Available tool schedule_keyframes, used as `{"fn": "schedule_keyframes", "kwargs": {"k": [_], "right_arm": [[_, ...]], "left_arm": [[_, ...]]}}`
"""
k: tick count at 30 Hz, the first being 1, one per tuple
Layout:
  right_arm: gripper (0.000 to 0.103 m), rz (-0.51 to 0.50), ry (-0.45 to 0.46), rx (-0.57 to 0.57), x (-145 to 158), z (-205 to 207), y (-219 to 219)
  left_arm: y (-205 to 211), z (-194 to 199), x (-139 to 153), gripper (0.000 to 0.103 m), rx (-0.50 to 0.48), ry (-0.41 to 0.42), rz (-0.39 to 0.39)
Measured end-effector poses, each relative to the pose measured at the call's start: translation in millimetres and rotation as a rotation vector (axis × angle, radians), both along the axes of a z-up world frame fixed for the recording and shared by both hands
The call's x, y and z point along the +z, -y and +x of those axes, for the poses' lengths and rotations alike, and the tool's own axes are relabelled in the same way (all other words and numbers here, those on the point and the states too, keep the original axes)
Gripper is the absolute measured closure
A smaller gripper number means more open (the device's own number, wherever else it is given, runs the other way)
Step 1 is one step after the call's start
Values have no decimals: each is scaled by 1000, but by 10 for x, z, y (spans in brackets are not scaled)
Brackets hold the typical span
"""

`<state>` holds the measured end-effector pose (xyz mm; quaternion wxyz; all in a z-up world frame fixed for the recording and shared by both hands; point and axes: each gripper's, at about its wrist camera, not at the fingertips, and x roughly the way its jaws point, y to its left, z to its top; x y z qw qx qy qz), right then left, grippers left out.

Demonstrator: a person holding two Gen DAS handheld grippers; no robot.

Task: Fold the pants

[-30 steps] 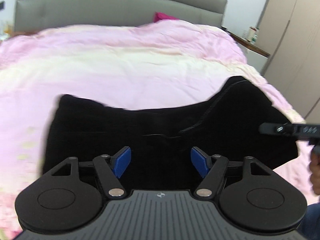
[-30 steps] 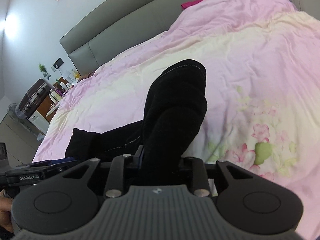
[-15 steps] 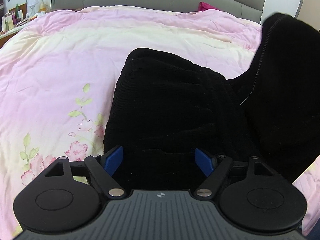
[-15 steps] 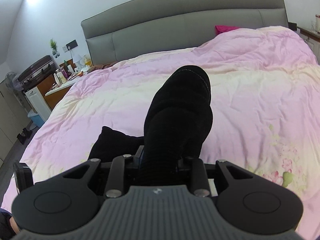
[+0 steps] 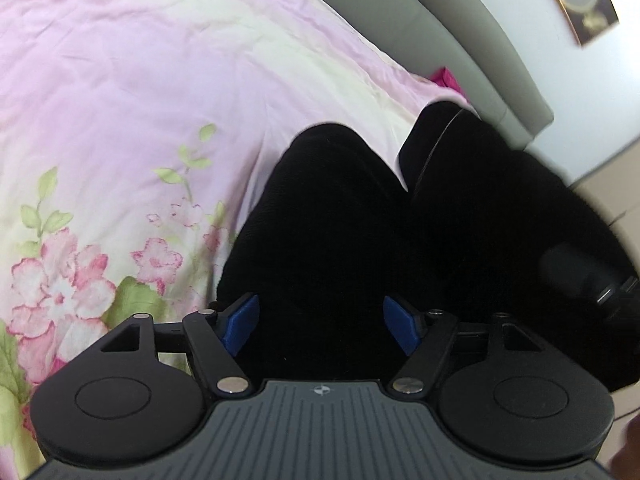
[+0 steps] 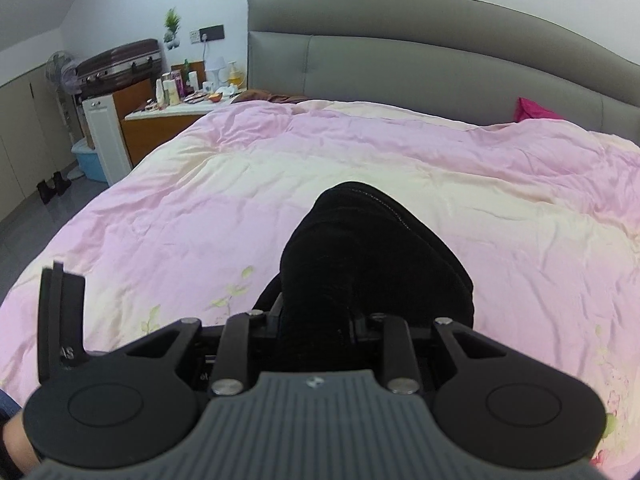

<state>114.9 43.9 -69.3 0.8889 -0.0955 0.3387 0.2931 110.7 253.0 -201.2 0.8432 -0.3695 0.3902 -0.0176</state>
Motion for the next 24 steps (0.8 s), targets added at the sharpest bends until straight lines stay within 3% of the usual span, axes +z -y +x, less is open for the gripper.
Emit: {"fn": "schedule_keyframes", "kwargs": {"k": [4,8,11,13,17,19,22,24], "right_arm": [[80,-98,41,33,-342,-136,-315],[74,-219,70,98,-930,-325,-626],[74,-285,86,142,-1206,-427,-853],[77,-268,104,137,-1152,-413,-973],[89,-115,120,60,-764,-279,-1083],[91,-67,137,75,-642,-308,-1138],[90,-137,179,112,-759,-388,-1304],[89,-121,154,124,-820,-370,-1234]], "left_arm": [[-209,-58,77,21,61,31,-47],[-390,-116,168,21,105,62,-76],[-582,-234,244,21,165,102,-89],[-727,-323,300,21,213,131,-105],[-958,-444,332,20,284,174,-137],[-1006,-449,312,19,304,175,-137],[-1027,-386,271,19,299,153,-139],[-1009,-378,247,19,284,148,-140]]}}
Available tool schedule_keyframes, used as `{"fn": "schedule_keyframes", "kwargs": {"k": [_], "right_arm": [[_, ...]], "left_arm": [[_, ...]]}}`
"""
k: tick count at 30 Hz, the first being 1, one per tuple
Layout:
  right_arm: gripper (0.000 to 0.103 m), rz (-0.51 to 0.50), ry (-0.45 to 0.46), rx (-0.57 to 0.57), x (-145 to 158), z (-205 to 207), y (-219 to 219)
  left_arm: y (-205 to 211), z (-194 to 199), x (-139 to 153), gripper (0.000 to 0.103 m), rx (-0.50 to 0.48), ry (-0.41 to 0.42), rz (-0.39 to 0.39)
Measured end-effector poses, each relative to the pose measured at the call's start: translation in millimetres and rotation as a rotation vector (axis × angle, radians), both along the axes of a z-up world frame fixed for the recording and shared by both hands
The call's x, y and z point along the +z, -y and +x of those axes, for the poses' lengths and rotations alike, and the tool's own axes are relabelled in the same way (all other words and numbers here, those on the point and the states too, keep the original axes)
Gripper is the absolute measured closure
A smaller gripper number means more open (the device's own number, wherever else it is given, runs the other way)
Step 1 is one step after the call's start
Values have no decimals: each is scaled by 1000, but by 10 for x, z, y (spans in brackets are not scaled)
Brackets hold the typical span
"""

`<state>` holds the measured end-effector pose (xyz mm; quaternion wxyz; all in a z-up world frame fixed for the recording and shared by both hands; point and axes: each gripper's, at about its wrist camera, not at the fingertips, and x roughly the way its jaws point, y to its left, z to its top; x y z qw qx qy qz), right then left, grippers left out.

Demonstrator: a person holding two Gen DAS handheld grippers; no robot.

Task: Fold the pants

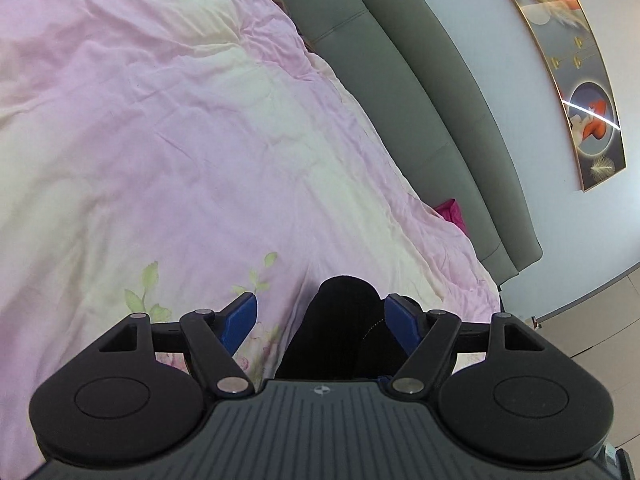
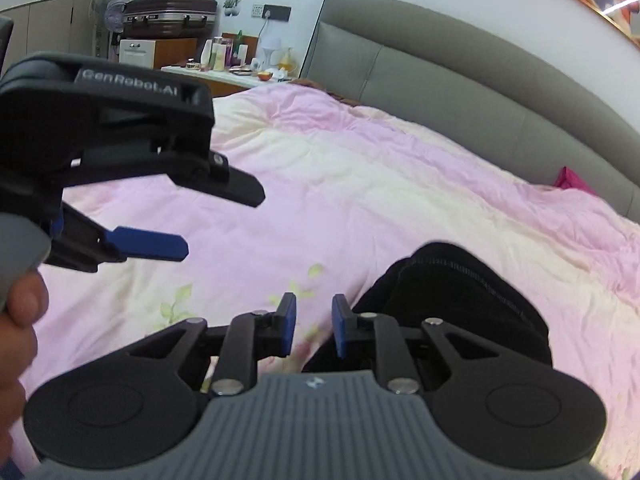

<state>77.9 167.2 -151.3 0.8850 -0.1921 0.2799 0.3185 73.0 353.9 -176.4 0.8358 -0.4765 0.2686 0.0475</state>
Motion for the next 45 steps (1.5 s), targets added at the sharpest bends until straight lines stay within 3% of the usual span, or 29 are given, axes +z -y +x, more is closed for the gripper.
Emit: {"fn": "schedule_keyframes", "kwargs": {"k": [4,5,7,9,14,17,18,19,21,22,25,27,33,36,38,41,45], "right_arm": [[83,108,-24,77,258,61,459],[78,124,-29,104,355,110,588],[65,128,-47,135,530,282,803],[63,112,-88,167,671,545,960],[63,-10,-188,319,856,1294,1109],[62,-95,-267,441,872,1627,986],[60,-126,-268,473,866,1708,931],[48,-157,-263,501,851,1785,875],[44,-202,-277,543,820,1937,758],[44,-219,-307,560,790,2023,688],[51,-254,-424,612,656,2263,484],[56,-279,-470,649,555,2354,353],[55,-297,-561,694,354,2664,137],[57,-301,-672,751,258,2720,69],[64,-336,-716,780,147,2642,34],[83,-325,-687,759,86,2531,20],[89,-272,-600,653,223,2363,114]], "left_arm": [[168,63,4,19,-78,-3,7],[227,75,12,19,-104,-1,10],[371,67,32,18,-151,6,23],[557,25,28,16,-207,12,39],[964,-36,-140,16,-352,-23,56],[1098,20,-187,16,-423,-30,59],[1121,38,-190,16,-438,-22,53],[1145,52,-193,16,-449,-13,40],[1155,85,-252,16,-468,-12,14],[1155,107,-298,16,-472,-21,2],[1144,149,-409,38,-488,-40,-26],[1127,168,-447,39,-502,-22,-48],[1070,253,-584,40,-536,-9,-102],[1036,296,-667,49,-554,-8,-140],[1030,317,-690,59,-559,-18,-133],[1017,292,-665,65,-569,-15,-97],[952,240,-481,68,-592,36,-61]]}}
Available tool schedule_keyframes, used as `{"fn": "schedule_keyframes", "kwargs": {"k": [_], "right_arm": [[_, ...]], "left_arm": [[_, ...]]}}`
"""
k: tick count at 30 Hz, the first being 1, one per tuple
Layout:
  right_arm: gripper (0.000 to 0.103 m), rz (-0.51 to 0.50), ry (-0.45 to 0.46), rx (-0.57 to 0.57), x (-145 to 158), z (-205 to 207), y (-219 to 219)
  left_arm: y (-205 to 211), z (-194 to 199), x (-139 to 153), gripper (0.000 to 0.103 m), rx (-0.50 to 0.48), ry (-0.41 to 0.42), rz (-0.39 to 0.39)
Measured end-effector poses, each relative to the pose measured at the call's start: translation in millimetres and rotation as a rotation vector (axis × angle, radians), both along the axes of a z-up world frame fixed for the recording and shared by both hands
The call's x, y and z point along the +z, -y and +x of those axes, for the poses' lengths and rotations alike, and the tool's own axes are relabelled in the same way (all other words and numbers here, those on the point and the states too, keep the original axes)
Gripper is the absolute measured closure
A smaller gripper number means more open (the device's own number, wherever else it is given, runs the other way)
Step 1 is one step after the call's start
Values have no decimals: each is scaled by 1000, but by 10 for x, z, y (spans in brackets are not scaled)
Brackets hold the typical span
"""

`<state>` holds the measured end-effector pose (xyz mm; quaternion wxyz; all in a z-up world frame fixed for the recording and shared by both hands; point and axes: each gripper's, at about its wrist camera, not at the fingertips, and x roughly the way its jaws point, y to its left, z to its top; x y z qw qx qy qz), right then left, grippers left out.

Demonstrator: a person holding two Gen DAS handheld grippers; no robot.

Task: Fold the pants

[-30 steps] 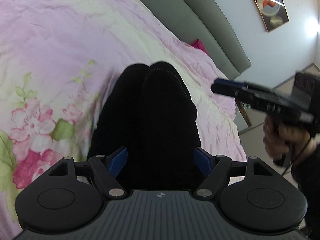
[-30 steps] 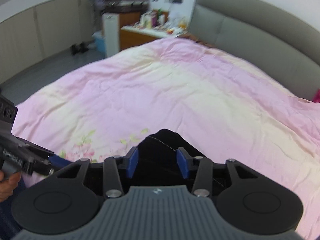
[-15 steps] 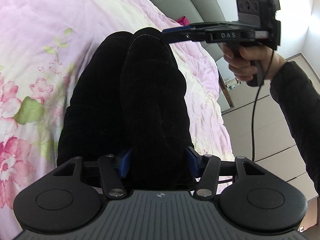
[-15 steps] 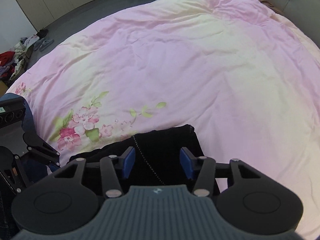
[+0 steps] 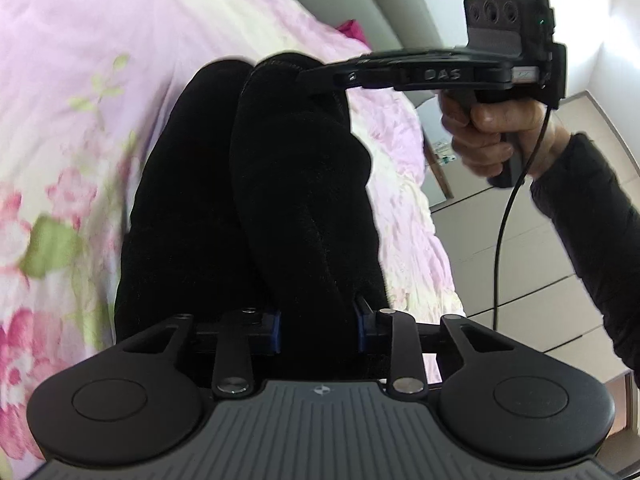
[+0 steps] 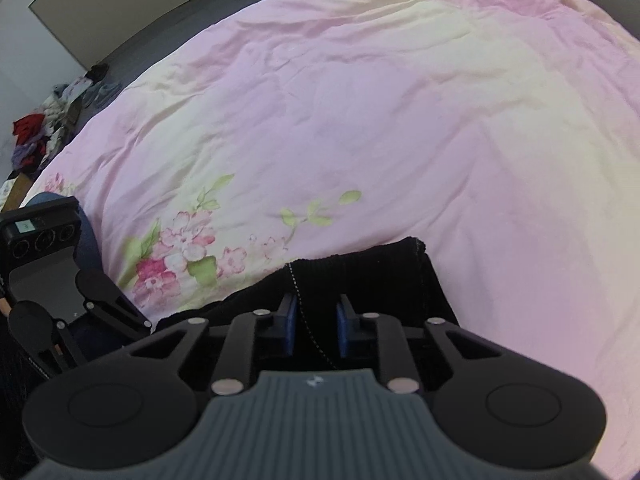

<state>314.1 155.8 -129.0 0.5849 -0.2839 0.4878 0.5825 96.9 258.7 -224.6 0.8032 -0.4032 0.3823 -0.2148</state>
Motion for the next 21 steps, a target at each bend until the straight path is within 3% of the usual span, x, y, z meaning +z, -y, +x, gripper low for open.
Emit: {"fn": "schedule_keyframes", "kwargs": {"k": [2,6,10,13,16,19,21], "right_arm": [[92,39,44,-85,149,-30,91],[92,160,50,-180,526,-29,216],[92,202,52,-192,664,12,141],[93,153,28,-193,451,76,16],[93,38,78,-183,-35,36,-153],[88,42,124,-240,-247,79,-229],[94,55,215,-296,-236,89,-247]], "left_arm": [[-65,-32,190,69,-5,62,-6],[-210,-123,524,69,-11,143,45],[-402,-136,369,70,12,37,102],[-313,-59,-22,70,-5,-106,190],[-160,-32,37,70,-27,-85,306],[-211,-45,-24,69,-11,-104,276],[-171,-49,-35,69,-26,-113,277]]}}
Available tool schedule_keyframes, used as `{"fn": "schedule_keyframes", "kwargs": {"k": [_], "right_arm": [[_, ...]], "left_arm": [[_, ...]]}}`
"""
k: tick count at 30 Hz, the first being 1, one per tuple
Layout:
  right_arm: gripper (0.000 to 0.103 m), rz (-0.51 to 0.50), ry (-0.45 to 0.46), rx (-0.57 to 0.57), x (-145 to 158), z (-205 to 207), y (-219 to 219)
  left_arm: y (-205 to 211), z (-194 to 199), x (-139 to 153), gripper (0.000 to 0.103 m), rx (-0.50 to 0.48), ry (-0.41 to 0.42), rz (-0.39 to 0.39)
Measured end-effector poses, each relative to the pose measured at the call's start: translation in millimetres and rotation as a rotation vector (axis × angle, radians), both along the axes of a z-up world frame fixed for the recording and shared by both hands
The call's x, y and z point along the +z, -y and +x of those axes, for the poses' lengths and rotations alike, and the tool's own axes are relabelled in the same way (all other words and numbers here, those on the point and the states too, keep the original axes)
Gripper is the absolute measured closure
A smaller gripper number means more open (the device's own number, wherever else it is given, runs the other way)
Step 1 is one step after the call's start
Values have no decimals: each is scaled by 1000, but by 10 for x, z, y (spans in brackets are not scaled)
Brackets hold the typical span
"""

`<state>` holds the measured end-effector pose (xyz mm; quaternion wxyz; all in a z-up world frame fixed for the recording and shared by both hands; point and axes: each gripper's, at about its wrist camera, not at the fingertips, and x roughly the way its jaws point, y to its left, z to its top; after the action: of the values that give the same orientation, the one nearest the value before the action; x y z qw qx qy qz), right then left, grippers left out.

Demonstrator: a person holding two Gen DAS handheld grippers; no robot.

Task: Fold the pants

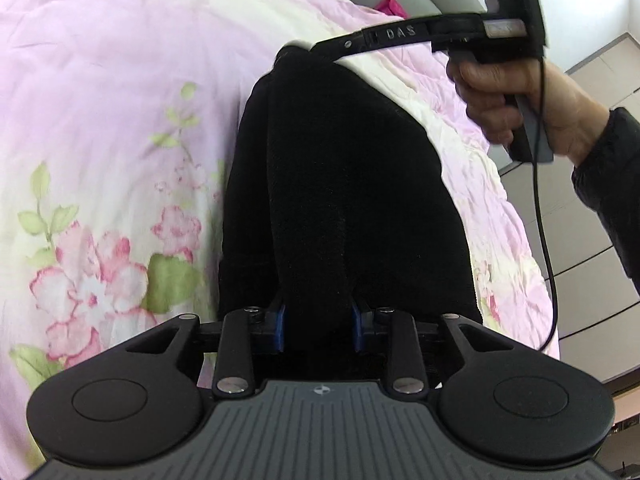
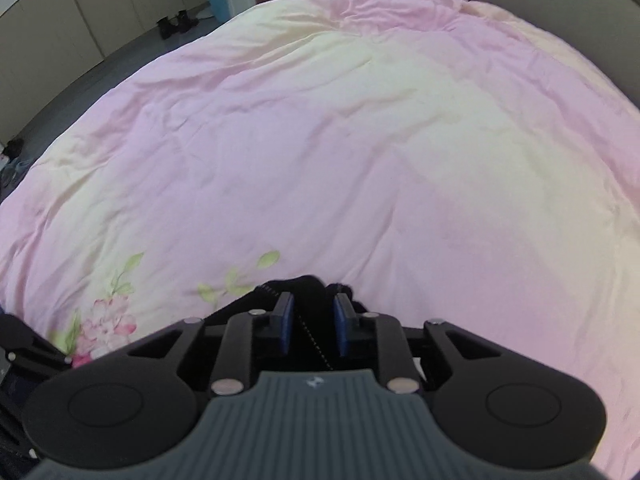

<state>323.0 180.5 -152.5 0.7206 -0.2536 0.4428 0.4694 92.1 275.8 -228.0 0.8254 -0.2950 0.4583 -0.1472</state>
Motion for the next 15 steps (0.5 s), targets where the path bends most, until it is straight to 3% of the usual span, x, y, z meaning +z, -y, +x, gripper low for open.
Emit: {"fn": "schedule_keyframes", "kwargs": {"k": [1,2,7,11,15], "right_arm": [[90,-37,83,-46,6,24,-5],[90,-44,110,-72,24,70,21],[88,120,33,-136,460,59,542],[86,196,31,-116,711,-513,1011],[86,206,40,-111,579,-1258,1383]], "left_arm": [[14,-14,17,69,-3,5,10],[16,-12,30,68,3,10,5],[-138,-37,118,60,53,-5,-62],[-232,-119,309,56,78,7,-3],[-341,-137,592,56,122,69,44]]}}
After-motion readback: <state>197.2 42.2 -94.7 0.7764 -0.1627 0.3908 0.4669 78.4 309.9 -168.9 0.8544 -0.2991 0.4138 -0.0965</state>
